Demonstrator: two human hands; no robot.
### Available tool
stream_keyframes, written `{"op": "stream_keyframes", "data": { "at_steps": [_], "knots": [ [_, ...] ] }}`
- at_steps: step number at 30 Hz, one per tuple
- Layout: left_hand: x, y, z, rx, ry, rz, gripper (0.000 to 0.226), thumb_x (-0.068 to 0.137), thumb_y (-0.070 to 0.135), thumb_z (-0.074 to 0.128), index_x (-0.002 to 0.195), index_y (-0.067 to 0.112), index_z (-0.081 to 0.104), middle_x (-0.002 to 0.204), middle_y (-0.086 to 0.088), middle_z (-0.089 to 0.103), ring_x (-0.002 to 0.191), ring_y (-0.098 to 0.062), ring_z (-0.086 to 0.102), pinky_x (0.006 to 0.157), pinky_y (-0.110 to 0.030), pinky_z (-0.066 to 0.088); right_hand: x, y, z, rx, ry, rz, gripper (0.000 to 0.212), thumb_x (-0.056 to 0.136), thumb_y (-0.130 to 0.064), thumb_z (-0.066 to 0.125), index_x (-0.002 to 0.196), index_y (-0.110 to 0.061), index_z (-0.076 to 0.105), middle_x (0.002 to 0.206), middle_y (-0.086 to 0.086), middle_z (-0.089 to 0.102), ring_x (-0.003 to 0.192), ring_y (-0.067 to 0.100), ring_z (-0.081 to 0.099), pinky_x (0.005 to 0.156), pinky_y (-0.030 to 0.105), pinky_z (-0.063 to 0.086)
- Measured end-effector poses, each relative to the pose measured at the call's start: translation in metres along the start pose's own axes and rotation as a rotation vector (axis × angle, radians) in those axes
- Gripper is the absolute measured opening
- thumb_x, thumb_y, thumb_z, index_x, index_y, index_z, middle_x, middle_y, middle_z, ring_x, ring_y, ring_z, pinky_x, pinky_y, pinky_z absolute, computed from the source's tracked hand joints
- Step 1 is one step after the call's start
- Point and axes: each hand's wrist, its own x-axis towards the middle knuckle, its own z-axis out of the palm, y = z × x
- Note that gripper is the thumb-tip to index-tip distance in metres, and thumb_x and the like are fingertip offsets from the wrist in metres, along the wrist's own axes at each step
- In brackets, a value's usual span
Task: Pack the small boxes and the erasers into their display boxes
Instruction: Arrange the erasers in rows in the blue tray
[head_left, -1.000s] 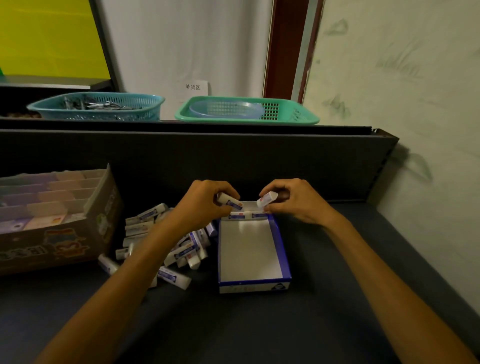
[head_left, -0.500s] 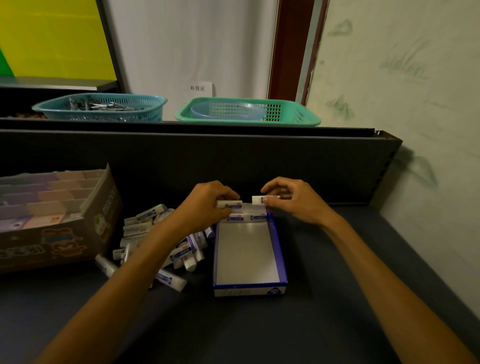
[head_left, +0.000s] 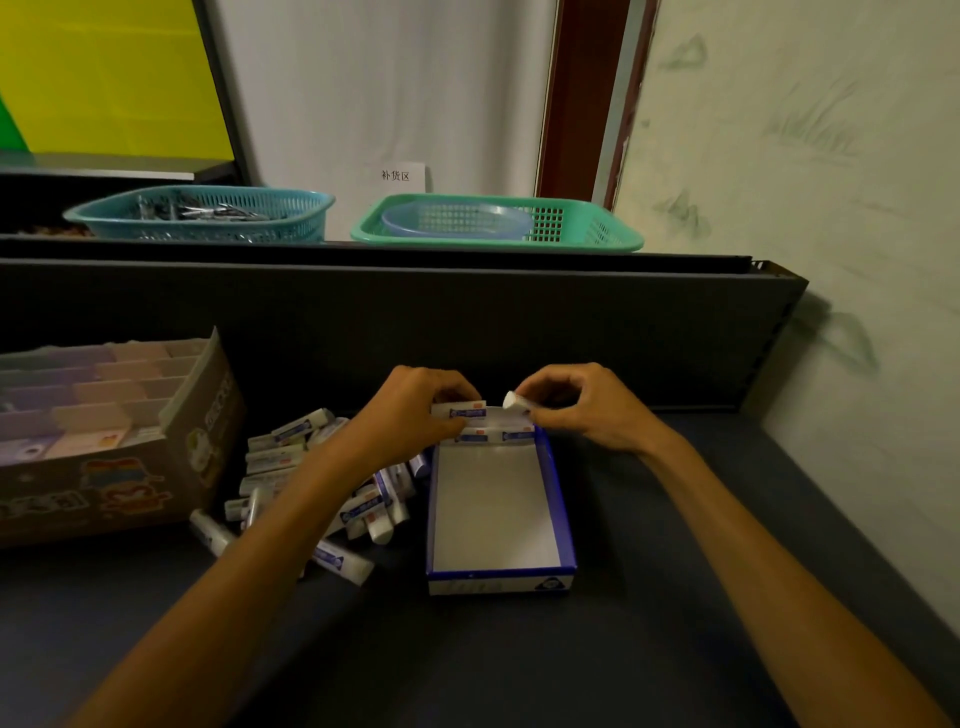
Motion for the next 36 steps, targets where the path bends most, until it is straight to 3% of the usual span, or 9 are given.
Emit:
{"op": "stream_keyframes", "data": {
  "at_steps": [6, 12, 16, 24, 28, 36],
  "knots": [
    [0.001, -0.005, 0.003, 0.0, 0.005, -0.011, 0.03, 0.084, 0.02, 0.066, 0.113, 0.024, 0.059, 0.108, 0.008, 0.062, 0.09, 0.004, 0.054, 0.069, -0.006, 0.041, 0.001, 0.001, 0.0, 0.096, 0.045, 0.024, 0.03, 0.081, -0.011, 0.071, 0.103, -0.028, 0.06, 0.102, -0.007, 0.066, 0.095, 0.001, 0.063, 0.076, 0.018, 0.052],
    [0.005, -0.004, 0.004, 0.02, -0.008, -0.014, 0.03, 0.083, 0.02, 0.067, 0.113, 0.023, 0.061, 0.109, 0.007, 0.063, 0.09, 0.003, 0.054, 0.074, -0.011, 0.043, 0.002, 0.001, 0.001, 0.03, -0.003, 0.038, 0.028, 0.085, -0.014, 0.067, 0.109, -0.028, 0.061, 0.106, -0.012, 0.065, 0.099, -0.001, 0.062, 0.08, 0.016, 0.051],
    [0.008, -0.003, 0.007, 0.034, -0.024, -0.003, 0.029, 0.083, 0.019, 0.069, 0.111, 0.021, 0.062, 0.108, 0.006, 0.065, 0.09, 0.003, 0.055, 0.068, -0.006, 0.042, 0.004, -0.001, 0.003, -0.024, -0.022, 0.023, 0.027, 0.086, -0.016, 0.066, 0.108, -0.033, 0.06, 0.104, -0.015, 0.064, 0.097, -0.002, 0.062, 0.077, 0.016, 0.052],
    [0.016, -0.009, 0.021, 0.135, -0.12, -0.001, 0.026, 0.083, 0.021, 0.068, 0.109, 0.021, 0.063, 0.106, 0.005, 0.063, 0.084, 0.001, 0.052, 0.07, -0.012, 0.04, 0.012, 0.0, 0.008, -0.206, -0.108, 0.03, 0.032, 0.088, -0.018, 0.065, 0.119, -0.024, 0.062, 0.109, -0.013, 0.059, 0.098, -0.002, 0.055, 0.078, 0.012, 0.046],
    [0.017, -0.01, 0.024, 0.191, -0.137, 0.016, 0.026, 0.083, 0.023, 0.067, 0.108, 0.022, 0.063, 0.103, 0.008, 0.057, 0.085, 0.0, 0.049, 0.07, -0.013, 0.038, 0.015, 0.002, 0.009, -0.272, -0.151, 0.023, 0.03, 0.088, -0.019, 0.065, 0.118, -0.024, 0.064, 0.114, -0.006, 0.064, 0.101, 0.001, 0.058, 0.089, 0.021, 0.049],
    [0.017, -0.01, 0.028, 0.322, -0.124, 0.037, 0.027, 0.083, 0.026, 0.068, 0.109, 0.024, 0.062, 0.109, 0.004, 0.06, 0.091, -0.004, 0.049, 0.082, -0.018, 0.034, 0.021, -0.004, 0.019, -0.489, -0.186, 0.05, 0.025, 0.087, -0.02, 0.065, 0.111, -0.027, 0.068, 0.109, -0.007, 0.067, 0.097, 0.005, 0.06, 0.089, 0.031, 0.052]
  ]
}}
